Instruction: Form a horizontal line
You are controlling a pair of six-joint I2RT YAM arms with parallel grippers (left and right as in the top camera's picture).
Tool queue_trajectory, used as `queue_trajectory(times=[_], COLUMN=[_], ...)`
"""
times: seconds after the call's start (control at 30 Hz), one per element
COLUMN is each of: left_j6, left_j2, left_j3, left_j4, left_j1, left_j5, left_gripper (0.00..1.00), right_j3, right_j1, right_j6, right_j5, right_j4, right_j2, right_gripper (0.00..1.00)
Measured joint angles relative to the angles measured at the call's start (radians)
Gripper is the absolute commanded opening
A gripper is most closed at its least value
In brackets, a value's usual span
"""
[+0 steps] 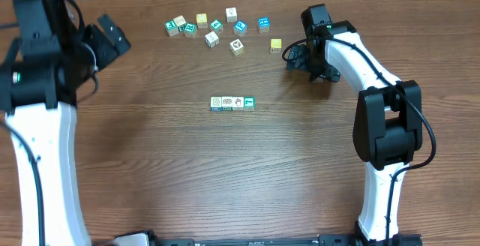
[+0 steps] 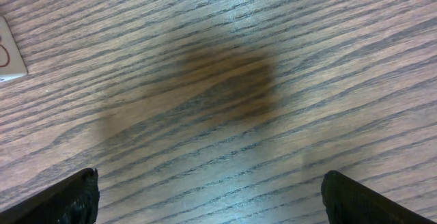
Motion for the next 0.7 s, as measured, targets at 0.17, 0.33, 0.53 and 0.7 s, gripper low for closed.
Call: queue_trajectory(times=[0.17,0.33,0.53,0.7], left_j6=[0.0,0.0,0.0,0.0], left_j2=[-0.159,-0.246,-0.23,-0.179], left_j3=[-0.182,-0.318,-0.35,-0.35], left_j4=[-0.003,-0.018,-0.035,-0.035], left_j1=[0.0,0.0,0.0,0.0], left_j5=[0.0,0.0,0.0,0.0], left_gripper=[1.0,1.0,1.0,1.0], right_j3=[0.0,0.0,0.0,0.0], right_j1=[0.0,0.0,0.0,0.0], right_j6=[0.0,0.001,0.001,0.0], right_j5=[0.0,0.0,0.0,0.0], right_j4=[0.0,0.0,-0.001,0.0], right_j2=[0.0,0.0,0.0,0.0], right_gripper=[1.0,1.0,1.0,1.0])
